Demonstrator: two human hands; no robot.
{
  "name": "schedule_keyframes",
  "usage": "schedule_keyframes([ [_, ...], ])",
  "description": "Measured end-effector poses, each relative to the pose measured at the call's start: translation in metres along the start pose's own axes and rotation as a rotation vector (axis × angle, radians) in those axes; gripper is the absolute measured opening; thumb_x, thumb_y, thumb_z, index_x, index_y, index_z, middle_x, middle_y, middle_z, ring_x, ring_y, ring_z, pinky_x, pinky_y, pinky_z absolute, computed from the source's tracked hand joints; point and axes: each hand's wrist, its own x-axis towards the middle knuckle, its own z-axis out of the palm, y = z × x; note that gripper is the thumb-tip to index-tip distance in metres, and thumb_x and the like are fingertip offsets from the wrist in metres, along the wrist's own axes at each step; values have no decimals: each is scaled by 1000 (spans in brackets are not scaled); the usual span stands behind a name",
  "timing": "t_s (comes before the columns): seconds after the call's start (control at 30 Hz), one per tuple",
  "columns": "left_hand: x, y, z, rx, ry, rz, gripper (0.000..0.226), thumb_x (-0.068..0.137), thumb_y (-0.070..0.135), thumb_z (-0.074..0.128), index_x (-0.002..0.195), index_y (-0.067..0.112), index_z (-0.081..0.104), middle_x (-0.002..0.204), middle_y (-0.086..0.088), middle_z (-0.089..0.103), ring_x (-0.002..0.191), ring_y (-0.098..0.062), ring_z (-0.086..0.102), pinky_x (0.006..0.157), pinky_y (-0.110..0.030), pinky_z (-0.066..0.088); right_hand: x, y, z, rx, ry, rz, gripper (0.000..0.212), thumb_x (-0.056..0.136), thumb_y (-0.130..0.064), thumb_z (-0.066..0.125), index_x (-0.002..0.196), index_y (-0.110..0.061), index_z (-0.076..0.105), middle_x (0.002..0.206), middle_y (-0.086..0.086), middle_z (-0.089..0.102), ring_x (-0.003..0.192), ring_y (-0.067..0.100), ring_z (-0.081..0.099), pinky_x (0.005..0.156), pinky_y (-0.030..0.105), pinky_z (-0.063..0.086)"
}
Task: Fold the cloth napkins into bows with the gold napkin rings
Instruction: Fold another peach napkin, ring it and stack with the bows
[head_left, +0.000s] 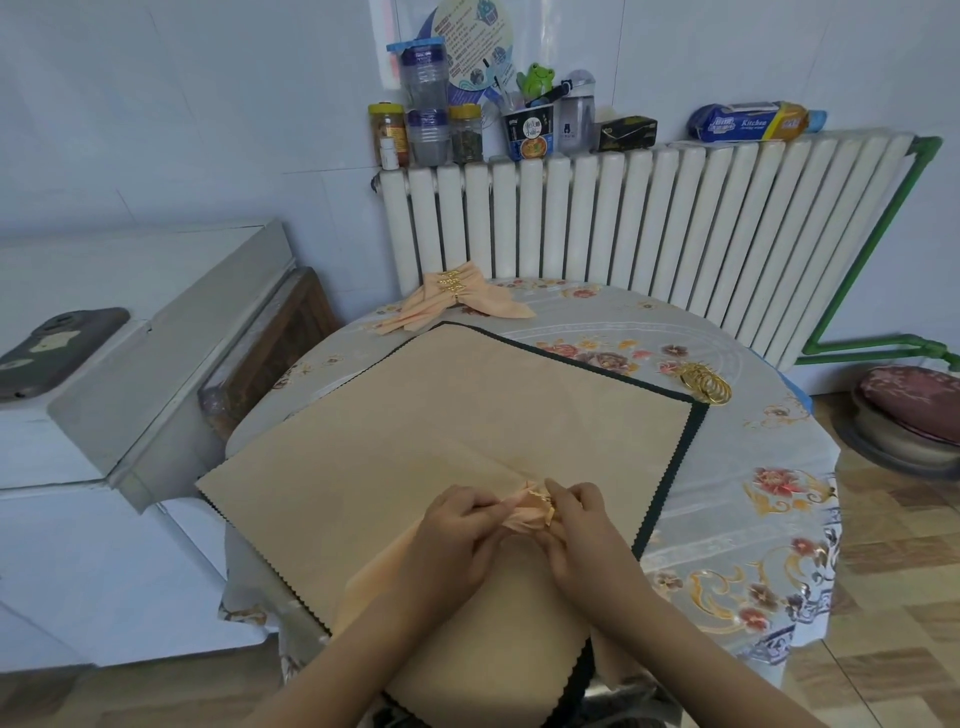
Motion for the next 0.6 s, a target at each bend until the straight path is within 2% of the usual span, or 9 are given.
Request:
schedule_keyframes([
  [0.1, -3, 1, -5, -79, -44, -56, 34, 86, 23, 55, 118, 18, 65, 95, 3, 62, 90, -6, 53, 83, -15, 41, 2, 12, 3, 16, 19, -69, 59, 91, -22, 56, 144, -21, 31, 126, -3, 40, 104, 14, 54, 85, 28, 47],
  [0.17, -3, -1, -4, -69, -101, -120, 40, 86, 27, 51, 123, 15, 62, 98, 0, 63, 93, -9, 54, 85, -20, 43, 4, 19, 5, 52, 62, -97, 60, 87, -24, 61, 141, -27, 36, 124, -11, 44, 107, 7, 53, 85, 24, 46],
  [0.27, 9, 4, -5, 56, -345, -210, 56, 84, 28, 42, 137, 9, 47, 117, -9, 57, 110, -24, 51, 95, -29, 37, 3, 22, 6, 94, 122, -110, 60, 84, -28, 66, 136, -35, 38, 117, -23, 43, 104, -1, 51, 84, 23, 46],
  [0.37, 28, 21, -6, 204, -532, -343, 46, 85, 14, 43, 130, 12, 49, 121, -9, 48, 116, -27, 44, 96, -30, 33, 2, 22, 9, 84, 148, -104, 49, 82, -31, 67, 126, -34, 47, 113, -25, 41, 100, -1, 52, 79, 25, 47],
  [0.43, 35, 31, 0, 243, -545, -432, 40, 83, 16, 40, 121, 11, 49, 122, -9, 45, 117, -27, 42, 96, -31, 32, 2, 25, 10, 109, 156, -112, 42, 80, -26, 70, 119, -28, 53, 110, -21, 43, 97, 0, 53, 78, 22, 45],
  [0.53, 27, 30, 12, 282, -478, -415, 62, 69, 29, 26, 127, 18, 46, 128, 0, 43, 119, -21, 37, 97, -29, 26, 2, 29, 12, 152, 163, -131, 43, 78, -21, 72, 118, -27, 58, 107, -13, 47, 91, -12, 46, 80, 3, 34],
  [0.6, 22, 25, 15, 237, -438, -402, 69, 67, 31, 25, 133, 24, 42, 132, 4, 42, 120, -18, 35, 99, -28, 23, 1, 28, 12, 157, 179, -133, 43, 78, -22, 72, 119, -28, 58, 104, -12, 48, 89, -16, 43, 79, -2, 31],
])
